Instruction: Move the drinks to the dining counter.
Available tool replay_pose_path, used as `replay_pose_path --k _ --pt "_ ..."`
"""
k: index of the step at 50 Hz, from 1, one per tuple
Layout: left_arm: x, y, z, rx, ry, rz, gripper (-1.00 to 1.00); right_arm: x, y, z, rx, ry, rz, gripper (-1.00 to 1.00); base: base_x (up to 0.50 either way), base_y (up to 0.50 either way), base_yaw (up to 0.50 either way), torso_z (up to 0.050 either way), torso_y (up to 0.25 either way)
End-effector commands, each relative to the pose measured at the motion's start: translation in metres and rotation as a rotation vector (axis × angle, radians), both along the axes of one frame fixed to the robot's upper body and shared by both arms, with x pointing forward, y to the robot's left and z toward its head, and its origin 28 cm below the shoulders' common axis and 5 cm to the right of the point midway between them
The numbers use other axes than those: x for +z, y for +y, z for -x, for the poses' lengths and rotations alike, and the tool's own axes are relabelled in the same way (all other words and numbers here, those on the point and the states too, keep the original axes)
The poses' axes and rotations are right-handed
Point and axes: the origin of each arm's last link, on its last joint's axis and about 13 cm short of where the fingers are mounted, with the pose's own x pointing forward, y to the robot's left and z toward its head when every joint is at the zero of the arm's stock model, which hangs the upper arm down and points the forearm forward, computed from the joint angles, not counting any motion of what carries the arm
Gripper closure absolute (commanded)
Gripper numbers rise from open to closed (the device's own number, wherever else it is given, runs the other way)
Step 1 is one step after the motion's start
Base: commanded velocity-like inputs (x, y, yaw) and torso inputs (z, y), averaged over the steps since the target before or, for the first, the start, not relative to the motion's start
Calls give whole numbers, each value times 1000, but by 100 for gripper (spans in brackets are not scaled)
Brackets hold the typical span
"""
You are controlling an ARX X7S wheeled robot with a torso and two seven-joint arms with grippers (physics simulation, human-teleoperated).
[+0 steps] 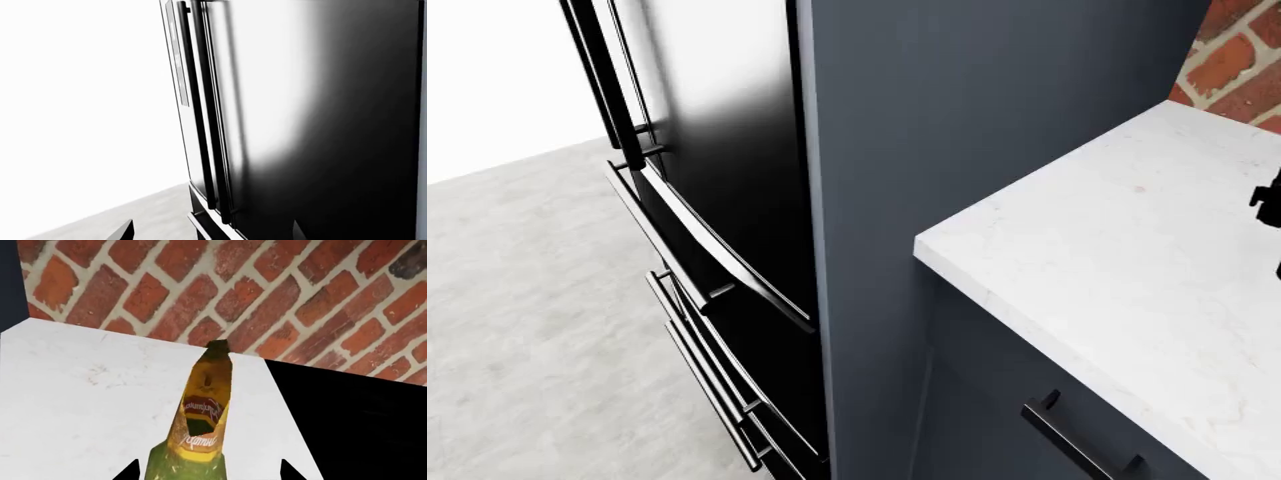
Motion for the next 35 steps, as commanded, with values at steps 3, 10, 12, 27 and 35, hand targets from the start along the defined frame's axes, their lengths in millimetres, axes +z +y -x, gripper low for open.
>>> replay_pose_path --k 3,10,12,27,35 --pt "-4 3 3 49 17 5 -100 -17 -10 -16 -9 30 -4 -100 0 0 0 0 0" --pt "-7 4 3 78 36 0 -100 -24 -13 -23 38 29 -16 -100 0 0 0 0 0" --pt "-8 3 2 79 42 -3 -100 -26 -13 -24 59 29 -19 -100 0 0 0 0 0" --pt "-9 6 3 88 49 0 -100 -21 -13 -12 123 -39 -46 100 0 0 1 0 0" --pt "-6 6 6 86 39 4 -100 -4 -11 8 142 -115 -47 100 0 0 1 0 0"
